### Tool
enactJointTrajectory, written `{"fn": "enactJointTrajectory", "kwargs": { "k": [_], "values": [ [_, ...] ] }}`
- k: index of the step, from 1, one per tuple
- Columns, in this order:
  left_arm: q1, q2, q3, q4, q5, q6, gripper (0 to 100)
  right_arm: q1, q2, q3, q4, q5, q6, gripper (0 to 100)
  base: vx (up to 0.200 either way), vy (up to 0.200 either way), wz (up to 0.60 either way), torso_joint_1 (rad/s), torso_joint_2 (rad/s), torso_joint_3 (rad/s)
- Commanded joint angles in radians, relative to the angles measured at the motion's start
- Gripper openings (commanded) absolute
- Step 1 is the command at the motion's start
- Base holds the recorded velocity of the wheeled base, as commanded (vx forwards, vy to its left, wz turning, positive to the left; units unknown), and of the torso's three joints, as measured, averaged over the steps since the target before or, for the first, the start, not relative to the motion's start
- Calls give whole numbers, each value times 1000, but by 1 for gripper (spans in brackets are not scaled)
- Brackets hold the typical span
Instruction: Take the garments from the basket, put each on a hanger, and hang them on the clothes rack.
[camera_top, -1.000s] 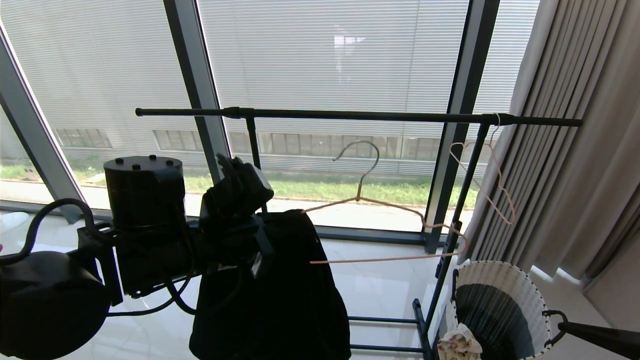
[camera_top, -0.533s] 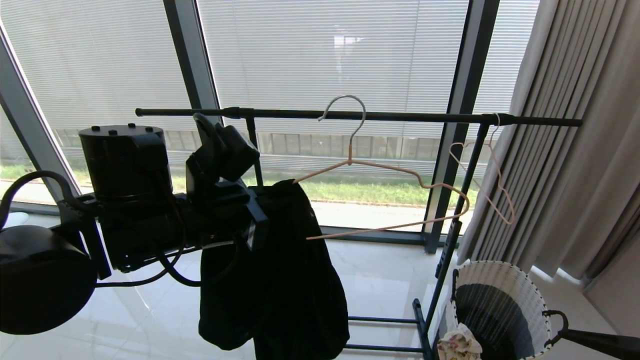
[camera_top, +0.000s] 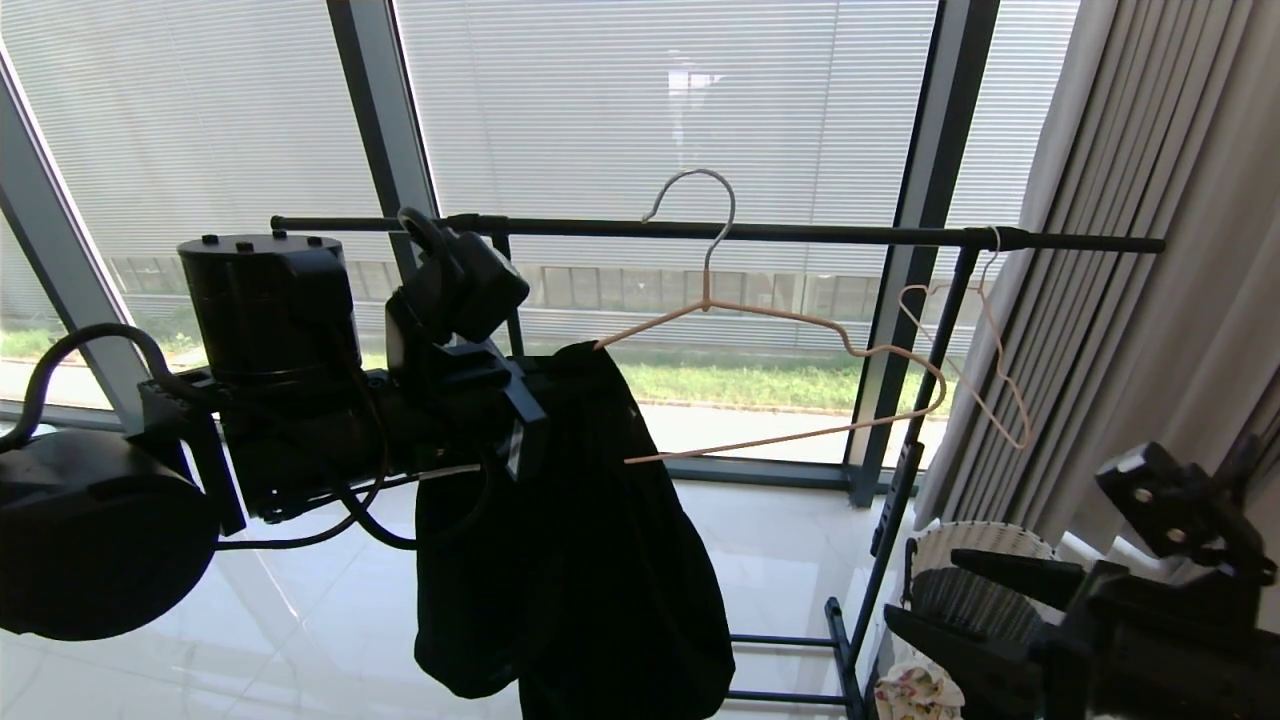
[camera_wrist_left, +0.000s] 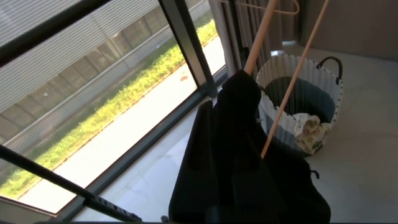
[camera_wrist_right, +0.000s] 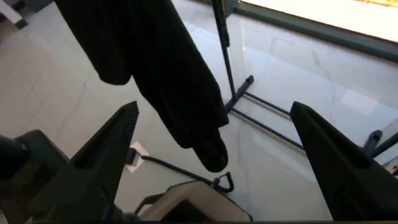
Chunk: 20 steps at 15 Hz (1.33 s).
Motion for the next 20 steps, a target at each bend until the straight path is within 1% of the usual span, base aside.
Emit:
{"fn": "enactJointTrajectory", "kwargs": {
  "k": [1, 2, 3, 4, 5, 7, 12, 16, 19, 20],
  "values": [
    [-2, 36, -25, -1, 18, -1, 0, 29, 370, -167, -132, -113, 181, 100, 0, 0, 0, 0, 0, 0],
    [-2, 45, -37, -1, 27, -2, 0, 39, 416, -221, -132, -134, 225, 100, 0, 0, 0, 0, 0, 0],
    [-2, 52, -45, -2, 28, -9, 0, 50, 452, -259, -132, -139, 253, 100, 0, 0, 0, 0, 0, 0],
    [-5, 52, -49, -2, 28, -32, 0, 59, 487, -293, -132, -148, 268, 100, 0, 0, 0, 0, 0, 0],
    [-16, 51, -51, -2, 30, -52, 0, 64, 525, -330, -133, -173, 282, 100, 0, 0, 0, 0, 0, 0],
    [-26, 52, -51, -2, 35, -55, 0, 75, 577, -384, -133, -203, 299, 100, 0, 0, 0, 0, 0, 0],
    [-49, 56, -48, -2, 35, -61, 0, 118, 653, -459, -133, -205, 302, 100, 0, 0, 0, 0, 0, 0],
    [-57, 66, -49, -5, 35, -61, 0, 121, 680, -473, -135, -213, 302, 100, 0, 0, 0, 0, 0, 0],
    [-72, 45, -51, -5, 36, -59, 0, 108, 720, -464, -132, -298, 302, 100, 0, 0, 0, 0, 0, 0],
    [-72, 43, -51, -5, 38, -58, 0, 96, 720, -445, -132, -318, 301, 100, 0, 0, 0, 0, 0, 0]
  ]
}}
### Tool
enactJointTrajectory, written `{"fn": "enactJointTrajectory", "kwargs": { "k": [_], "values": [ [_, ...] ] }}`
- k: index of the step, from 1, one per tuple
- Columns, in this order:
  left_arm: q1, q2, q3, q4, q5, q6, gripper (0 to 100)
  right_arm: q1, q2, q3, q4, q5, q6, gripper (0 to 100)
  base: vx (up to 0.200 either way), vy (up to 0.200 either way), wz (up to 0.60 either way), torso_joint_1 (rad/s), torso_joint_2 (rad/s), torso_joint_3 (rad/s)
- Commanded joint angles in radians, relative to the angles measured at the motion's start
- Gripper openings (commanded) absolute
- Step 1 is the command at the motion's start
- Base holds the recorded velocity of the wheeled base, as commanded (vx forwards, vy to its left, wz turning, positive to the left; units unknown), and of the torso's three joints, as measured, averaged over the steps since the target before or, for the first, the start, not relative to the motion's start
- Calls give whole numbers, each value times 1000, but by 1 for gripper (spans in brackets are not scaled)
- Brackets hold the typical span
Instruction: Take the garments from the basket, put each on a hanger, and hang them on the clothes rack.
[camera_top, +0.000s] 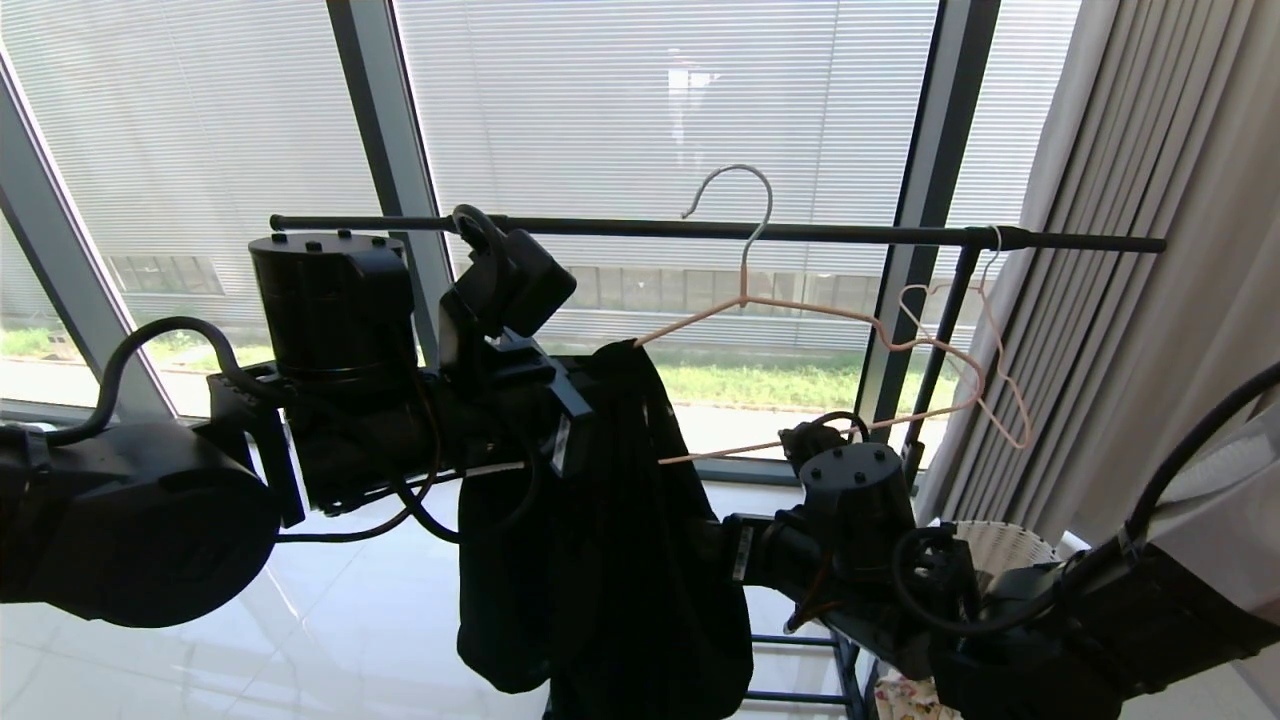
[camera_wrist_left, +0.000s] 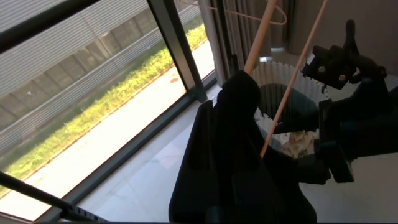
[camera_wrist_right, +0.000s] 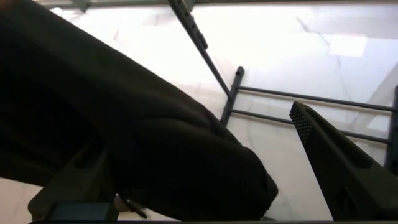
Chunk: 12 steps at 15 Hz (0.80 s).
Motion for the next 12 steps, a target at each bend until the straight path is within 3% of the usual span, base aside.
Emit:
{"fn": "enactJointTrajectory", "kwargs": {
  "k": [1, 3, 8, 12],
  "values": [
    [-1, -5, 2, 0, 21, 5, 0, -23, 6, 35, 1, -24, -6, 100, 0, 0, 0, 0, 0, 0],
    [-1, -2, 2, 0, 90, 2, 0, -53, -12, 71, 2, -55, -39, 100, 0, 0, 0, 0, 0, 0],
    [26, -2, 32, -1, 112, 11, 0, -179, -118, 116, 10, -77, -91, 100, 0, 0, 0, 0, 0, 0],
    [35, -20, 72, -27, 110, 12, 0, -343, -181, 159, 30, -77, -146, 100, 0, 0, 0, 0, 0, 0]
  ]
}}
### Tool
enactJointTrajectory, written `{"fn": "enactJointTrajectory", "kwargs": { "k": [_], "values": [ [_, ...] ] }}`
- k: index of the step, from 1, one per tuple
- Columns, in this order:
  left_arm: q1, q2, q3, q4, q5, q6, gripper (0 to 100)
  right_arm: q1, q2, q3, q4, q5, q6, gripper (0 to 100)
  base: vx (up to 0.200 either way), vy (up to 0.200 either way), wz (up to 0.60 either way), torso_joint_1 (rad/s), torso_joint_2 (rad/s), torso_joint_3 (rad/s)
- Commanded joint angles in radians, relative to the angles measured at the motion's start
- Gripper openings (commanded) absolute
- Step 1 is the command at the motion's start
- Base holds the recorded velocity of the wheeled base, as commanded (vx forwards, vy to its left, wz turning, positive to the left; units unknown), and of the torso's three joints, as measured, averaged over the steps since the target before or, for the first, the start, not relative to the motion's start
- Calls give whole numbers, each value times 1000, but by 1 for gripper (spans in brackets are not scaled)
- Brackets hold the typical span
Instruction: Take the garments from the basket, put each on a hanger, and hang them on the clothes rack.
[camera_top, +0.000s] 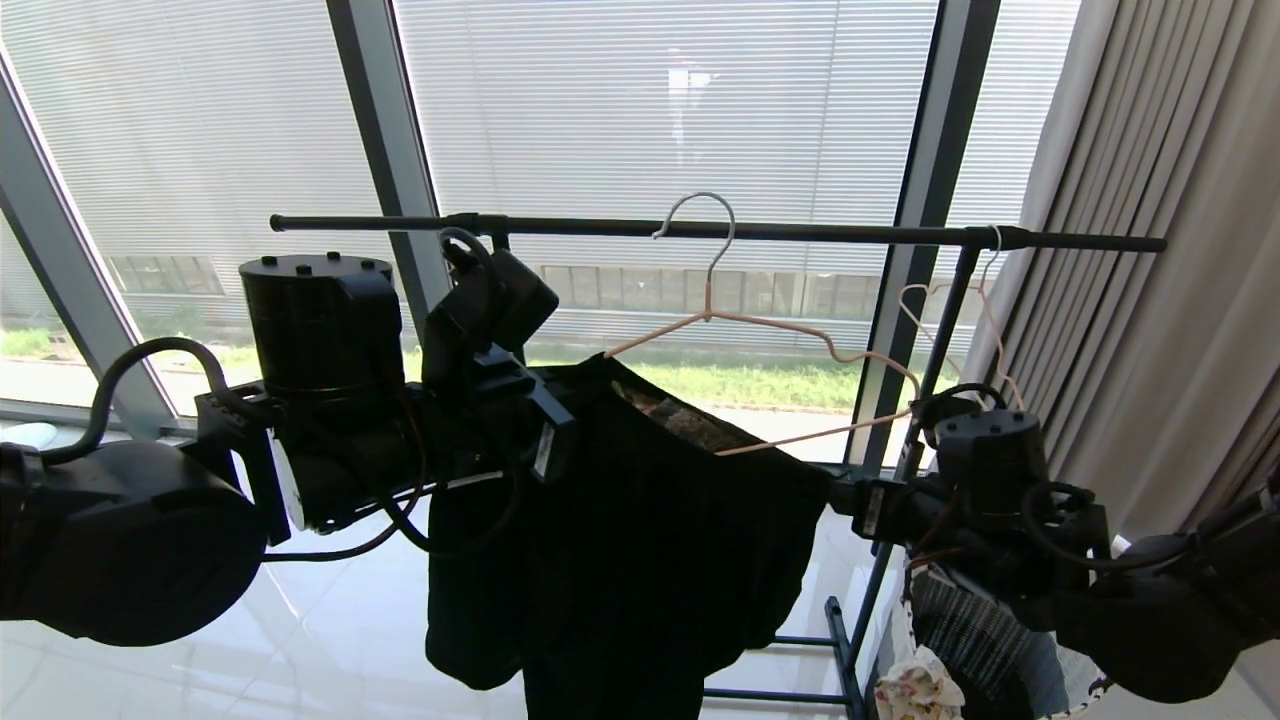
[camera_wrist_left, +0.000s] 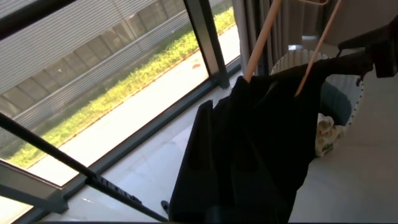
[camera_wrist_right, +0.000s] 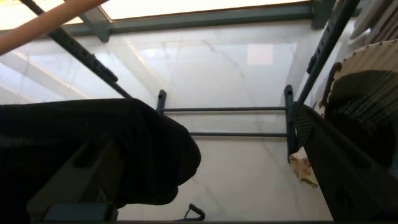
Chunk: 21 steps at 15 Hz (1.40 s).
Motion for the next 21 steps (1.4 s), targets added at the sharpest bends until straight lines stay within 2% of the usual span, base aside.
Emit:
{"fn": "enactJointTrajectory", "kwargs": {
  "k": [1, 4, 8, 13, 15, 16, 18, 21],
  "values": [
    [8, -17, 27, -7, -1, 2, 0, -99, -56, 17, 0, 3, -31, 100, 0, 0, 0, 0, 0, 0],
    [9, -18, 54, -7, -1, 40, 0, -168, -78, 17, 0, 6, -66, 100, 0, 0, 0, 0, 0, 0],
    [8, -20, 59, -8, -2, 45, 0, -226, -101, 17, 0, 9, -97, 100, 0, 0, 0, 0, 0, 0],
    [44, -4, 62, -8, -4, 93, 0, -246, -118, 11, 0, 15, -98, 100, 0, 0, 0, 0, 0, 0],
    [46, -1, 70, -8, -4, 114, 0, -246, -145, -6, 4, 56, -108, 100, 0, 0, 0, 0, 0, 0],
    [44, 8, 79, -8, -4, 131, 0, -247, -173, -17, 26, 104, -127, 100, 0, 0, 0, 0, 0, 0],
    [24, 52, 94, -8, 4, 137, 0, -257, -239, -81, 125, 193, -169, 100, 0, 0, 0, 0, 0, 0],
    [15, 92, 91, -12, 49, 137, 0, -255, -326, -233, 311, 276, -186, 100, 0, 0, 0, 0, 0, 0]
  ]
}}
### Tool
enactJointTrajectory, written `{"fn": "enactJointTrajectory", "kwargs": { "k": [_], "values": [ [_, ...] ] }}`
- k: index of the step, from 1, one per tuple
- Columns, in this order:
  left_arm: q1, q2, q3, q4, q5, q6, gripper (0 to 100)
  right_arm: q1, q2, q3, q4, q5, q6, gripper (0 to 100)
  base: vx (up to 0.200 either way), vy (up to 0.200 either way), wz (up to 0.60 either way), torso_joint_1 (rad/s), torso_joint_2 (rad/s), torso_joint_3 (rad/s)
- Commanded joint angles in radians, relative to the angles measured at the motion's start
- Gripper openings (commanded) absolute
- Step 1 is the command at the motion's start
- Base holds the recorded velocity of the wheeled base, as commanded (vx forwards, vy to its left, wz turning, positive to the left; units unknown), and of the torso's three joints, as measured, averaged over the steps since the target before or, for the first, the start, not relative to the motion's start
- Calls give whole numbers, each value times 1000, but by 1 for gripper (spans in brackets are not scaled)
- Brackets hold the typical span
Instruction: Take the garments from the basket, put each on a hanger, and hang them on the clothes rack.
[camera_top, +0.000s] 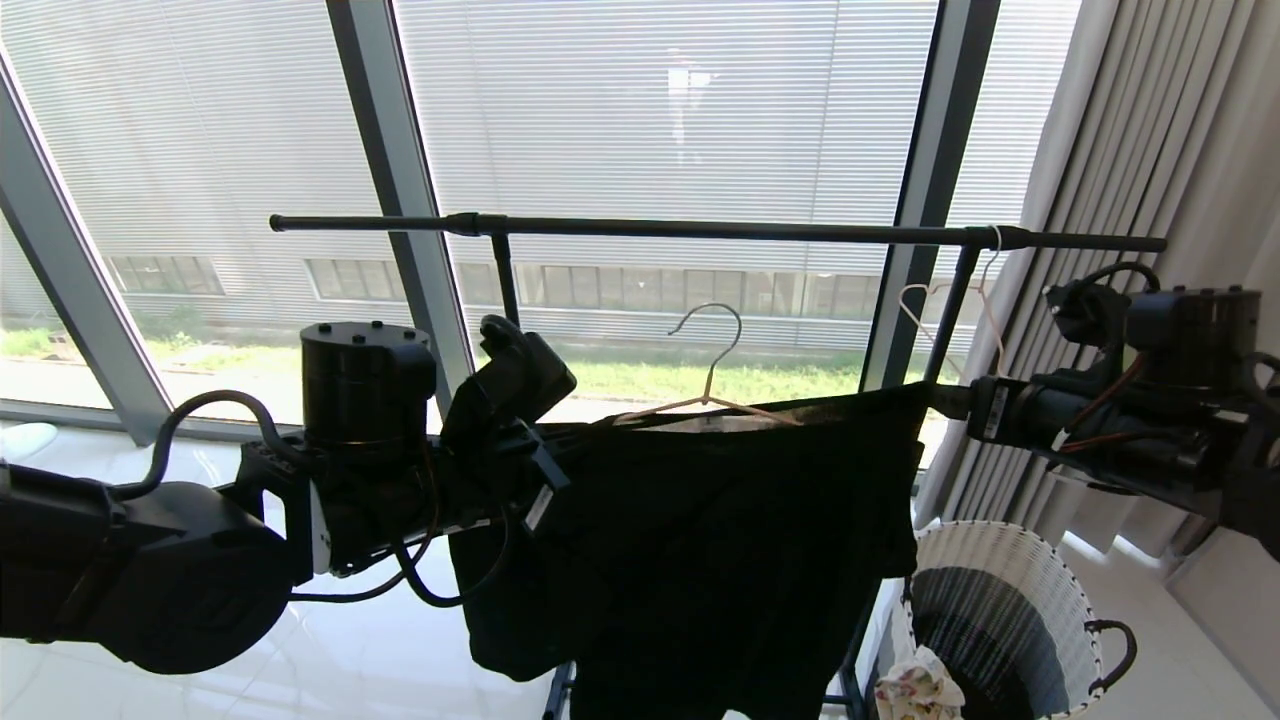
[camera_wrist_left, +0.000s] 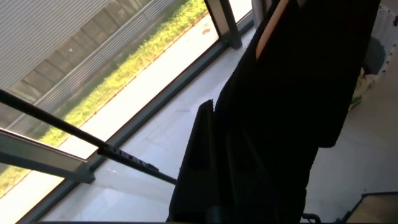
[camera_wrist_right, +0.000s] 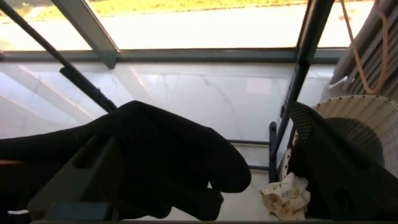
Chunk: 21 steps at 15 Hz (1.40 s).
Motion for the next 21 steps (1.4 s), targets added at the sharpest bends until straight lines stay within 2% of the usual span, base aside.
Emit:
{"fn": "enactJointTrajectory", "kwargs": {
  "k": [1, 3, 5, 7, 9, 11, 12, 13, 14, 16, 17, 18, 20, 21],
  "values": [
    [-4, 40, 1, -18, 7, -2, 0, 3, -115, -116, 120, 68, -5, 100, 0, 0, 0, 0, 0, 0],
    [-5, 64, 3, -74, 24, -23, 0, 3, -210, -152, 286, 163, -28, 100, 0, 0, 0, 0, 0, 0],
    [-44, 79, 3, -133, 25, -92, 0, 1, -293, -158, 474, 266, -87, 100, 0, 0, 0, 0, 0, 0],
    [-84, 73, 3, -137, 22, -141, 0, 3, -305, -181, 591, 281, -141, 100, 0, 0, 0, 0, 0, 0],
    [-102, 71, 3, -148, 21, -144, 0, 3, -297, -197, 612, 289, -209, 100, 0, 0, 0, 0, 0, 0],
    [-122, 77, 3, -196, 18, -146, 0, 3, -303, -198, 648, 300, -350, 100, 0, 0, 0, 0, 0, 0],
    [-150, 77, 3, -211, 8, -147, 0, 3, -311, -214, 700, 370, -436, 100, 0, 0, 0, 0, 0, 0],
    [-162, 77, 4, -211, 1, -147, 0, 3, -313, -218, 717, 416, -469, 100, 0, 0, 0, 0, 0, 0],
    [-199, 73, 4, -211, -35, -147, 0, 3, -311, -232, 761, 504, -574, 100, 0, 0, 0, 0, 0, 0],
    [-237, 65, 6, -212, -62, -141, 0, 3, -296, -231, 815, 566, -721, 100, 0, 0, 0, 0, 0, 0],
    [-242, 62, 6, -212, -64, -141, 0, 3, -293, -229, 826, 579, -744, 100, 0, 0, 0, 0, 0, 0],
    [-257, 36, 39, -212, -90, -140, 0, 3, -274, -212, 892, 616, -890, 100, 0, 0, 0, 0, 0, 0],
    [-257, -27, 121, -245, -121, -121, 0, 4, -256, -177, 957, 660, -1064, 100, 0, 0, 0, 0, 0, 0],
    [-257, -59, 164, -272, -124, -109, 0, 14, -250, -168, 1007, 674, -1121, 100, 0, 0, 0, 0, 0, 0]
  ]
}}
